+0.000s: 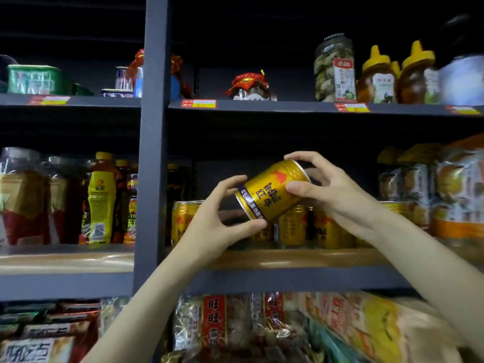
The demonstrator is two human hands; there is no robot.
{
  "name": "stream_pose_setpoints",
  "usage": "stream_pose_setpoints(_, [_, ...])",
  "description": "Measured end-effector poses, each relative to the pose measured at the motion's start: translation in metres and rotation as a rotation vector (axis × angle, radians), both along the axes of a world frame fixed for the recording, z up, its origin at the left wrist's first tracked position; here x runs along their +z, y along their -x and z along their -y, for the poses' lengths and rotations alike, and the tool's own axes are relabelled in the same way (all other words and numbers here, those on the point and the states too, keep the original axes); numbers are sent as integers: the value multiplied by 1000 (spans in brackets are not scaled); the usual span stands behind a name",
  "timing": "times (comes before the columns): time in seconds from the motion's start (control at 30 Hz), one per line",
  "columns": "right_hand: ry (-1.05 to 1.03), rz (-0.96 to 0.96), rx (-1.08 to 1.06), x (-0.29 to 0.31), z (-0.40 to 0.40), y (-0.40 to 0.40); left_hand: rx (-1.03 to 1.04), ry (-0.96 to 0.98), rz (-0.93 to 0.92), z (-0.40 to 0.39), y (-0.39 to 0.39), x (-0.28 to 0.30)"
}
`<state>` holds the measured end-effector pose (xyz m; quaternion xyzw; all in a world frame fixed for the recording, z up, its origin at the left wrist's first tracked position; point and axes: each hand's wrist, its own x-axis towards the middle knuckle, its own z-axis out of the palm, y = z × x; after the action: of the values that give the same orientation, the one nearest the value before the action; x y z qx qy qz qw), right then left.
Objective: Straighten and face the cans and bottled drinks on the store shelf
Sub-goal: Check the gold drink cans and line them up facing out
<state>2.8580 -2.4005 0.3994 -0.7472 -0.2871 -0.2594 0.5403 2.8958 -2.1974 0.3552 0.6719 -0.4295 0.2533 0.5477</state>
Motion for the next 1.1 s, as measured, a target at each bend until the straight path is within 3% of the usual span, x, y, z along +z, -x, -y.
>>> stream_pose_setpoints(0.13, [-151, -73, 59, -18, -3, 10, -110, 86, -35, 4, 11, -12])
stream_pose_setpoints(0.27, [-151, -207, 69, -28, -6, 14, -62, 207, 110, 1, 15, -15])
stream_pose_setpoints(0.47, [-500, -464, 376, -43, -18, 11, 26, 51, 356, -5, 20, -11])
stream_pose_setpoints(0.63, [-571, -522, 379, -45, -31, 9, -6, -55, 324, -10, 20, -5])
stream_pose_setpoints(0.73, [-638, -434, 355, -44, -33, 9, -27, -47, 234, -14, 15, -7])
stream_pose_setpoints(0.8, [-634, -287, 314, -44, -33, 8, -71, -86, 76, -16, 16, -8])
stream_pose_setpoints(0.97, [-329, 113, 14, -45, -36, 12, -405, 111, -423, -21, 16, -5])
stream_pose_setpoints(1.1, [-313, 155, 84, -47, -39, 16, -399, 170, -340, -20, 10, -9])
